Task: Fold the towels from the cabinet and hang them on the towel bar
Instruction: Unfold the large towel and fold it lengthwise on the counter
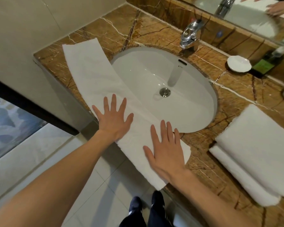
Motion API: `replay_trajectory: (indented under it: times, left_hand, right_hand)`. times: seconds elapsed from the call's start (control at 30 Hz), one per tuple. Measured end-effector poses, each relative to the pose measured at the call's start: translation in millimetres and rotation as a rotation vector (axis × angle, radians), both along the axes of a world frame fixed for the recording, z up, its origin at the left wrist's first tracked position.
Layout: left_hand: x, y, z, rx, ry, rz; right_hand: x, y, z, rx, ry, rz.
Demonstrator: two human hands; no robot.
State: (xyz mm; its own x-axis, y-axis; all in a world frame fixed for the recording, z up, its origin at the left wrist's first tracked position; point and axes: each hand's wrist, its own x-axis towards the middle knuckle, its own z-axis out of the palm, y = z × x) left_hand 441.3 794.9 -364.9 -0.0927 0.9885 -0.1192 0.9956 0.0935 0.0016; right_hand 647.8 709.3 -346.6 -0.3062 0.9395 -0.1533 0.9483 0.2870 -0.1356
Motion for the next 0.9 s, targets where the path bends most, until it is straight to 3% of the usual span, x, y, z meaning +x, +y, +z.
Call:
replay_trajectory:
  times: [0.3, 0.43, 0.7, 0.8, 0.9]
  left_hand:
    - [1.5, 1.1, 10.4, -0.086, 0.013, -0.028]
    - [15.5, 1.7, 28.6, -0.085, 0.048, -0.142]
    - [151.1, -5.4, 71.5, -0.055, -0.399, -0.598]
    - [213.9, -16.9, 85.4, -0.184, -0.677, -0.569]
    - [261.3, -23.0, 94.9, -0.324, -0.904, -0.449]
  right_hand:
    - [1.5, -0.7, 9.8, -0.066, 0.020, 0.017]
    - [21.1, 3.2, 34.6, -0.049, 0.087, -0.011]
    - [139.5, 20.5, 103.7, 0.141, 0.074, -0.326]
    - [198.2, 19.6, 106.6, 0.127, 0.026, -0.506]
    - [249.7, 11.3, 100.9, -0.081, 0.158, -0.740]
